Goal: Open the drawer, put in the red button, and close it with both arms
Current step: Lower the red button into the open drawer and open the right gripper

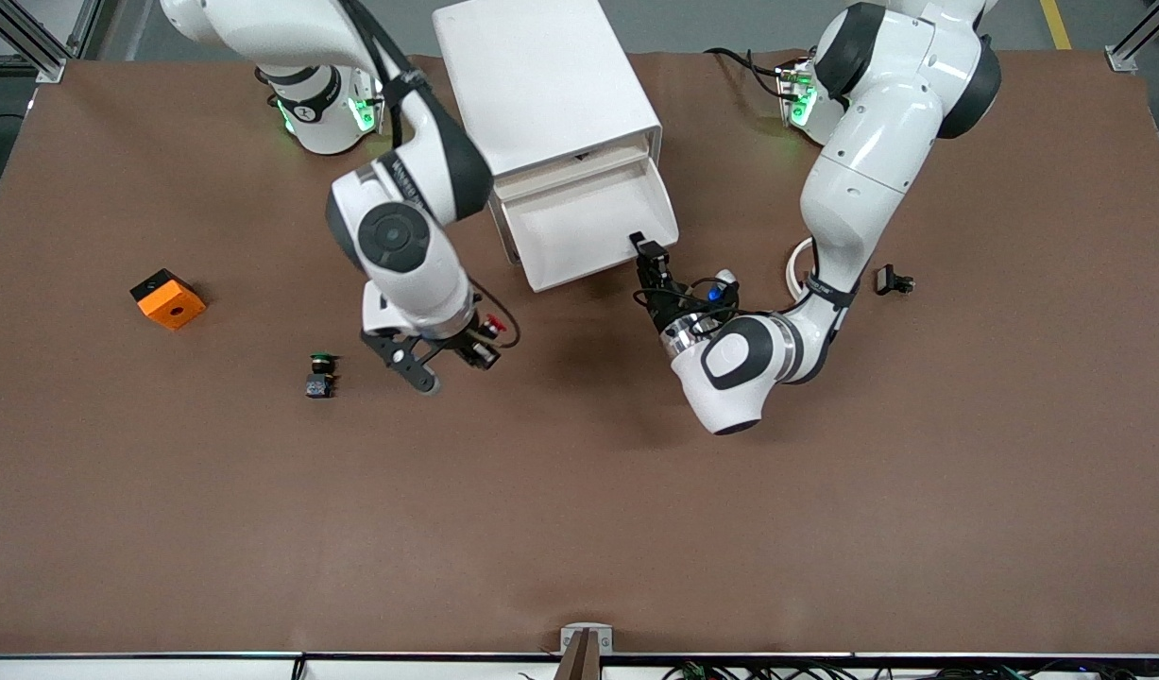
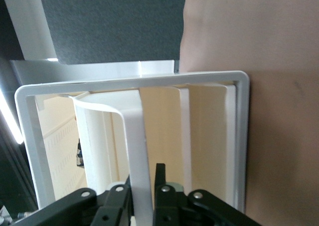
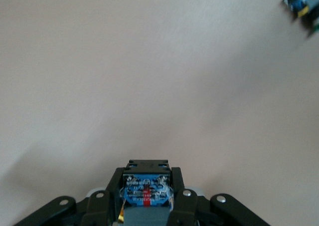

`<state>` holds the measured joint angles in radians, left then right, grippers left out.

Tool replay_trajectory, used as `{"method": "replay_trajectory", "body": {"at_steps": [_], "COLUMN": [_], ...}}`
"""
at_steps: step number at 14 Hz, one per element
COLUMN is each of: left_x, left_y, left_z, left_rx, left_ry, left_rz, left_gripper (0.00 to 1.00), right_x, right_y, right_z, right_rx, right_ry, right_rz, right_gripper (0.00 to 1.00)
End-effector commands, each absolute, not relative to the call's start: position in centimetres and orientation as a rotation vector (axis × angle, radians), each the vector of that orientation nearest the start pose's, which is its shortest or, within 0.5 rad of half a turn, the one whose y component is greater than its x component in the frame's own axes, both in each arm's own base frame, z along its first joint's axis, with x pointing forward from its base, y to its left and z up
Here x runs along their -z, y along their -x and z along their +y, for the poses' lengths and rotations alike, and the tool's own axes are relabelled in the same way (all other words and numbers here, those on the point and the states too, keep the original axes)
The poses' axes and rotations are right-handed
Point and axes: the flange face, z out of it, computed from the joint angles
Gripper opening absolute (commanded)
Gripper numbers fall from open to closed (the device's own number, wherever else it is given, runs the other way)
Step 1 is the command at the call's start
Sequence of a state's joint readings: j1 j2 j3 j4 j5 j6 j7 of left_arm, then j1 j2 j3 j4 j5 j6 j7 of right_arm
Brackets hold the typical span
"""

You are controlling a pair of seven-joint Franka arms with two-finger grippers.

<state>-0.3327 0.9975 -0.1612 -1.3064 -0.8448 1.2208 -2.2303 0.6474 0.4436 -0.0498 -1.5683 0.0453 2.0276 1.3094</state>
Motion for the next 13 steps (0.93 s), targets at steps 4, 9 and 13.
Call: {"method": "replay_trajectory", "body": {"at_steps": [4, 9, 13], "left_x": [-16.1, -16.0, -16.0], "left_y": [-54.9, -55.2, -55.1], "left_z": [-34.4, -33.9, -34.0], "left_rx": [-1.462, -1.470, -1.472], "left_ry": [1.121, 1.113, 1.112], "left_rz": [-1.689, -1.695, -1.694], "left_gripper": [0.22, 0.22, 0.83], "right_x": [-45.0, -44.3, -43.7], "right_y": [-46.8, -37.3, -35.2], "right_z": [50.6, 57.9, 58.6], "right_rx": [0.052, 0.198, 0.193], "right_ry": [2.811, 2.828, 2.902], "right_rz": [1.199, 1.221, 1.181], "right_gripper": [0.00, 0.00, 0.00]}}
